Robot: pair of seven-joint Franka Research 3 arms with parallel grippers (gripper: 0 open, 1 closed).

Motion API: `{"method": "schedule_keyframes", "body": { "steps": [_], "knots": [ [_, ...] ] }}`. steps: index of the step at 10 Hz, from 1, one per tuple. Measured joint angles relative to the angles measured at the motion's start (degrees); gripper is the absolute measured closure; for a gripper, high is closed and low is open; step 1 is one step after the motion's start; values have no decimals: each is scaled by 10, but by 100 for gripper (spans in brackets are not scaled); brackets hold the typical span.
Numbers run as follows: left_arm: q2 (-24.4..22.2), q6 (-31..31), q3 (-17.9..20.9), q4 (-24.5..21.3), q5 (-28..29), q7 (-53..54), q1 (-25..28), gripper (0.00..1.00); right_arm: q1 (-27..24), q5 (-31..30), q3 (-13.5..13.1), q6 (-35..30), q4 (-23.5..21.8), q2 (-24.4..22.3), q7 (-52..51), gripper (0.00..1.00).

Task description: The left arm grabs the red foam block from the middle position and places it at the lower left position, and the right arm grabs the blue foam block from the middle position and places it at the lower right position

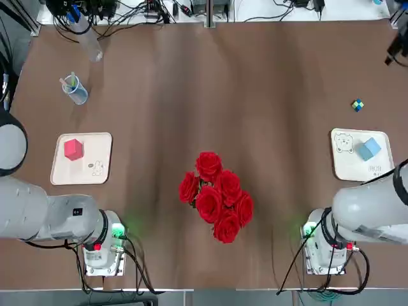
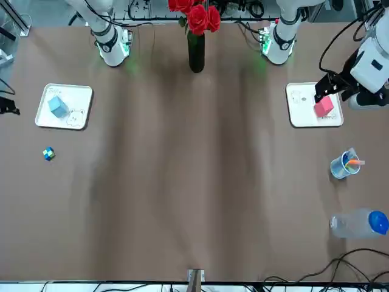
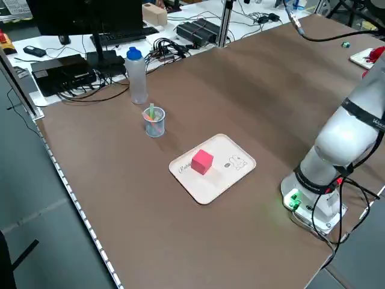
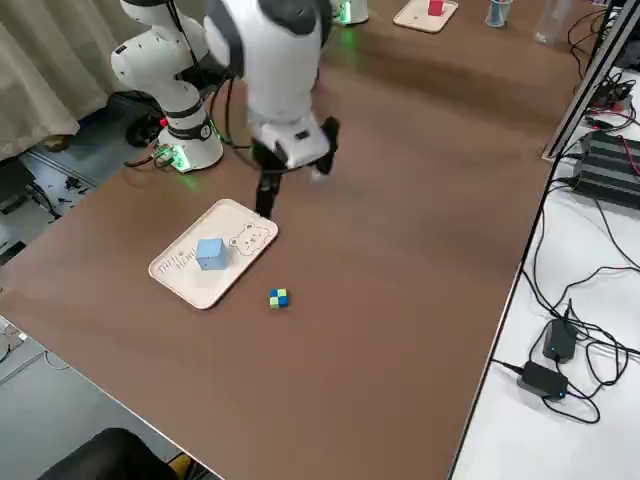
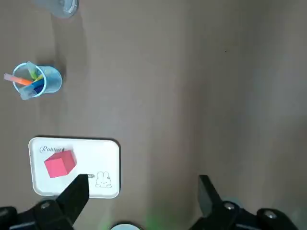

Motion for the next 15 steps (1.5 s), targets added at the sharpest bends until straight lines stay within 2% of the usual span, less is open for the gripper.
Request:
{"method": "schedule_keyframes", "body": {
  "steps": [3, 6, 8, 11, 15],
  "knots": [
    [2, 0, 0, 0, 0, 0, 1, 0, 97, 12, 3, -20, 34, -6, 171, 0],
    [2, -1, 2, 1, 0, 0, 2, 0, 131, 67, 3, -56, 78, -27, 313, 0],
    [2, 0, 2, 1, 0, 0, 1, 0, 143, 90, 15, -62, 97, -37, 388, 0],
    [2, 15, -8, 2, 10, 2, -1, 0, 149, 91, 40, -72, 124, -44, 412, 0],
    [6, 30, -13, 2, 11, 50, 0, 0, 120, 69, 66, -112, 123, -62, 372, 0]
  ]
}}
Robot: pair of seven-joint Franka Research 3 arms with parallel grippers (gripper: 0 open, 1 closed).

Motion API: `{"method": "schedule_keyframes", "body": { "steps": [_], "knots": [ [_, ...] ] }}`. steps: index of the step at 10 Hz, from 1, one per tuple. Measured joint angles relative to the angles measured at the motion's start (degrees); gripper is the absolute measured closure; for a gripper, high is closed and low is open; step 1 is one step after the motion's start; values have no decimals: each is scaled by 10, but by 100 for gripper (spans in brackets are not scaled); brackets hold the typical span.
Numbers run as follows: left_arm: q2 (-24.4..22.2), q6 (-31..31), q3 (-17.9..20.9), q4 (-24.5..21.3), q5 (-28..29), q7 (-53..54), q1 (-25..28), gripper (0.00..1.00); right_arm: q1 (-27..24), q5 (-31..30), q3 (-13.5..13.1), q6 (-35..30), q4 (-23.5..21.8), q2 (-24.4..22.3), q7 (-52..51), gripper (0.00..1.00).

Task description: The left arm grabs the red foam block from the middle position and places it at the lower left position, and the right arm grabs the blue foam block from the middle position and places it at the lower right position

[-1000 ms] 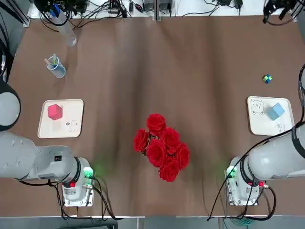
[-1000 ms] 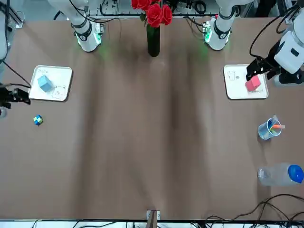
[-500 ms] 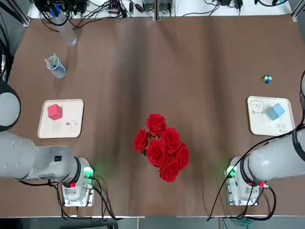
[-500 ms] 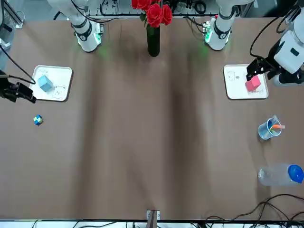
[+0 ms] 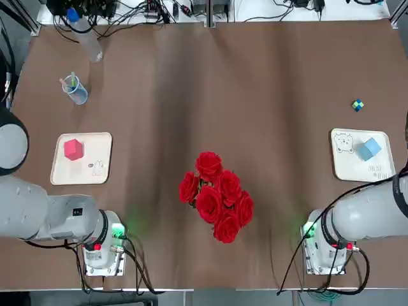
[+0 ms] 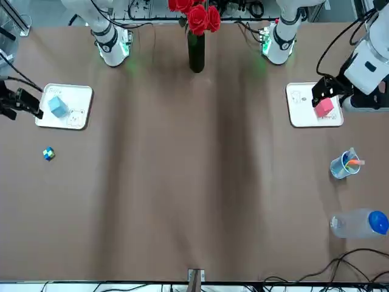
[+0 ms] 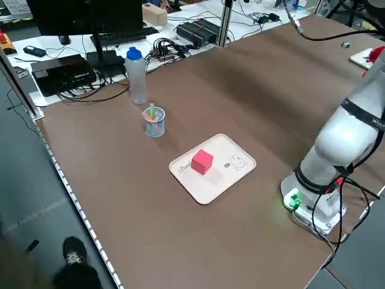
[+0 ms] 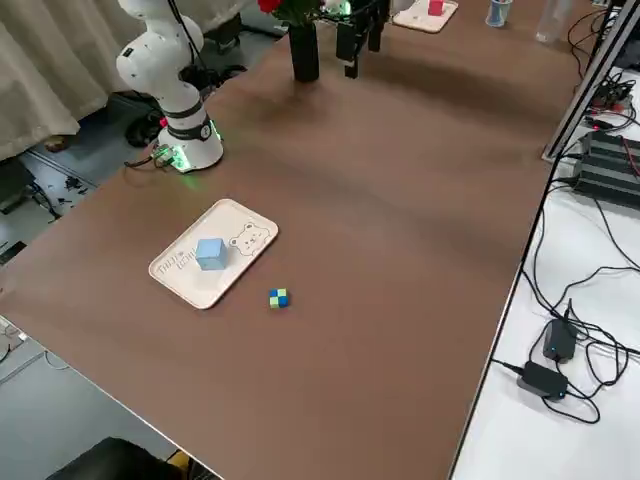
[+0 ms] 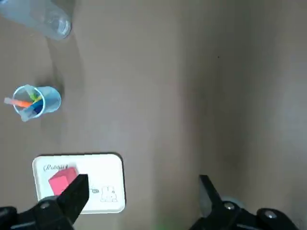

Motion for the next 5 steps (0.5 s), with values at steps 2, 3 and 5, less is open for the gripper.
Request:
{"method": "schedule_keyframes", "body": {
  "steps": [2, 3, 5],
  "knots": [
    [0, 0, 1, 0, 0, 8, 2, 0, -3, -14, 3, -3, -14, 1, -2, 0],
    [0, 0, 2, 1, 0, 8, 2, 0, -3, -21, 3, -3, -22, 1, -2, 0],
    [0, 0, 2, 1, 0, 7, 2, 0, -4, -30, 4, -3, -30, 1, -3, 0]
  ]
}}
